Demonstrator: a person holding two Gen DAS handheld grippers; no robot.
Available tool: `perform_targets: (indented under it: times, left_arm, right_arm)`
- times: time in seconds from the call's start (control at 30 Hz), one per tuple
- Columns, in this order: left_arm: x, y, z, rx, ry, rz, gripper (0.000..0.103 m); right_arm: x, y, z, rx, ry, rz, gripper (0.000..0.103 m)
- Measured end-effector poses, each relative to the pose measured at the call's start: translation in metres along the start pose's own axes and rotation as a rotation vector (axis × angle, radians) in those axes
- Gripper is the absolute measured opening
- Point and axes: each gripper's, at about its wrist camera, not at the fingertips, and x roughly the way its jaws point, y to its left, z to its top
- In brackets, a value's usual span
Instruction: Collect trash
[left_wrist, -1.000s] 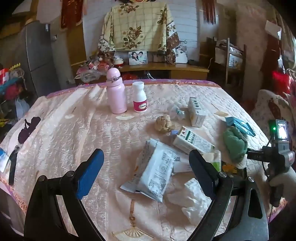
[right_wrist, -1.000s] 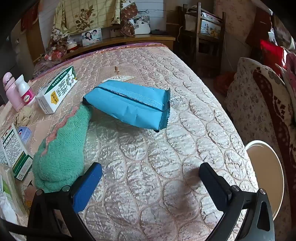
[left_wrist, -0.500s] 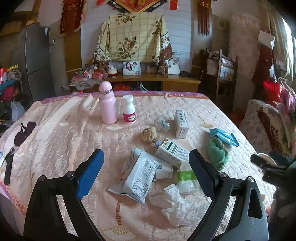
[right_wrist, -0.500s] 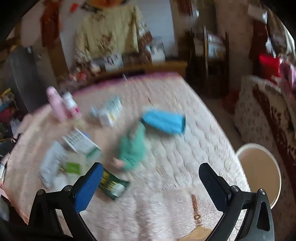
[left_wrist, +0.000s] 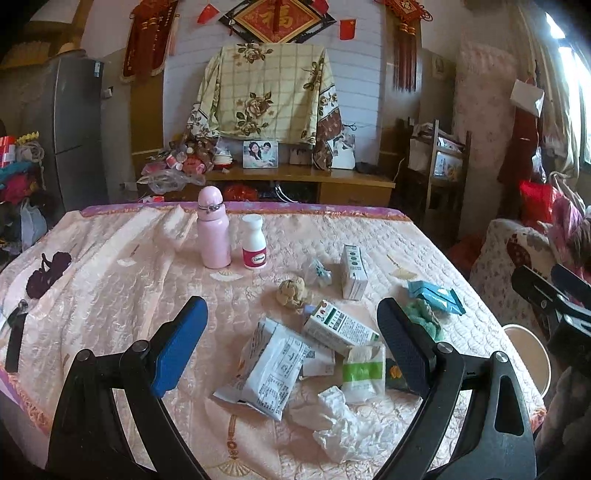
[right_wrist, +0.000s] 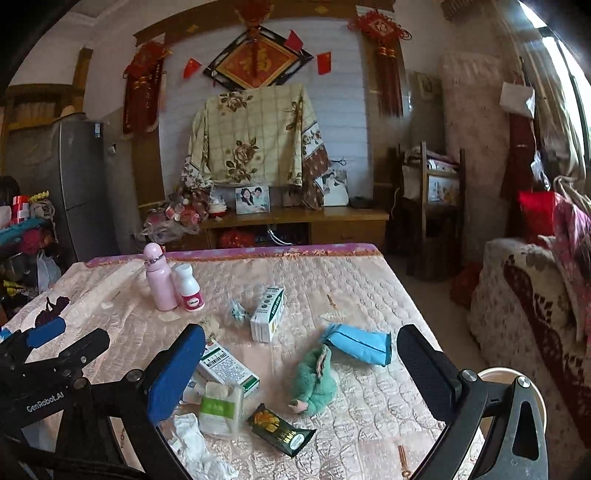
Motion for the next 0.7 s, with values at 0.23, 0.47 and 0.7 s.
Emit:
perform_targets:
  times: [0.23,0.47,0.7]
  left_arm:
    - [-0.0017,0.0015,0.0022,-0.003,-0.025,0.003,0.093]
    - [-0.0032,-0.0029,0.0019,0.01,-0.034,-0.004,0.093]
    - [-0.0024,0.002,0.0043,-0.007,-0.037,-0.008,0.093]
  right_arm:
    - [0.0006,0.003,0.0022,0.003,-0.001,0.013,0.103]
    - [-0.0033,0.0026,0.0054,0.009,-0.014,0.01,0.103]
    - [-0.0046,0.0038,0.0066,0.006,-0.021,0.01,0.103]
